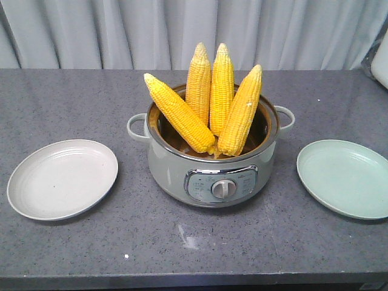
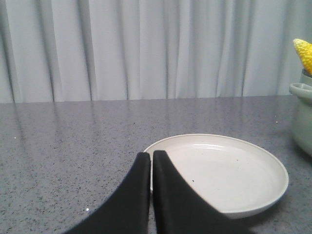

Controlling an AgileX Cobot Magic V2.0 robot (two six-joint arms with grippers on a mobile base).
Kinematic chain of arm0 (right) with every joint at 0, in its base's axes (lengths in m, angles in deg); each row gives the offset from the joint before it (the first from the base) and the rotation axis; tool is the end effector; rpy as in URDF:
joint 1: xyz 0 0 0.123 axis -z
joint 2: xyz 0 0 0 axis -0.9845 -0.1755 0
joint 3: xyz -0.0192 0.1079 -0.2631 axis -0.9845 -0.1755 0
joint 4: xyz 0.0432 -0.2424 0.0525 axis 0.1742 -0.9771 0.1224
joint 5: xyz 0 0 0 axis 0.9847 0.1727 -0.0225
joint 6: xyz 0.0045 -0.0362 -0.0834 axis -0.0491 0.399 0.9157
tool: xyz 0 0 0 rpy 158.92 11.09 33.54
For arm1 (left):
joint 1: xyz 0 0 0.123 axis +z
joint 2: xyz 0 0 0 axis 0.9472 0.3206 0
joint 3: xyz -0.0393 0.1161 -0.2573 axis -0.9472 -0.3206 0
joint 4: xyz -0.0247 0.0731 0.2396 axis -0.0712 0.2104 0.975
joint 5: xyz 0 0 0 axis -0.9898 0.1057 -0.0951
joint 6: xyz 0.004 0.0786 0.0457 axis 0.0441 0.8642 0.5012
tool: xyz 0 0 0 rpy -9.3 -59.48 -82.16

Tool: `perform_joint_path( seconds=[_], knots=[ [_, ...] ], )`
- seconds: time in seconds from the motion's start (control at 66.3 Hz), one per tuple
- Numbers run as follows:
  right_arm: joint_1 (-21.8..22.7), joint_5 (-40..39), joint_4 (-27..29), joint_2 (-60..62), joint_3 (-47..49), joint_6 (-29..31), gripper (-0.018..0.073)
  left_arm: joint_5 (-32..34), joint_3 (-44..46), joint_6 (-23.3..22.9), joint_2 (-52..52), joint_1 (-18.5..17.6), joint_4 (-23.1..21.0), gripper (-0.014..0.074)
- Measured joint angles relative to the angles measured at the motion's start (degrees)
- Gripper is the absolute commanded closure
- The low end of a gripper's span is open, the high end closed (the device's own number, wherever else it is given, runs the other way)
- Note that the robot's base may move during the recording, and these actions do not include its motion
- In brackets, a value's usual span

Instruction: Distribute corn equally

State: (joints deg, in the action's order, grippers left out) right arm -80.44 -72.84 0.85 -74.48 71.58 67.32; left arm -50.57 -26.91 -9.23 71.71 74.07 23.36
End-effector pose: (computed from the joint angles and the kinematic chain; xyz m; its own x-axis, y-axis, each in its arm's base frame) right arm 0.0566 0.0006 0.2038 0.0633 -0.0545 -0.9965 -0.0060 0.9985 -0.0550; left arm 0.0566 0.0026 0.2017 0.0306 0.0108 -0.9995 -0.0471 0.9988 0.0093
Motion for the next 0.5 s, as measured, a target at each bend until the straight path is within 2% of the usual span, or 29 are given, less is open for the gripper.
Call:
perform_joint_path(
  seconds=[0.181, 0.377, 0.497],
  knots=[
    [0.00, -0.52, 0.00, 0.00, 0.00, 0.00, 0.0565, 0.00, 0.00, 0.00, 0.00, 0.00, 0.00, 0.0603],
    [0.00, -6.67, 0.45, 0.00, 0.00, -0.36, 0.0565, 3.14, 0.50, 0.00, 0.00, 0.00, 0.00, 0.0603],
    [0.00, -3.15, 0.45, -0.19, 4.27, -0.71, 0.0565, 3.14, 6.28, 0.00, 0.00, 0.00, 0.00, 0.0603]
  ],
)
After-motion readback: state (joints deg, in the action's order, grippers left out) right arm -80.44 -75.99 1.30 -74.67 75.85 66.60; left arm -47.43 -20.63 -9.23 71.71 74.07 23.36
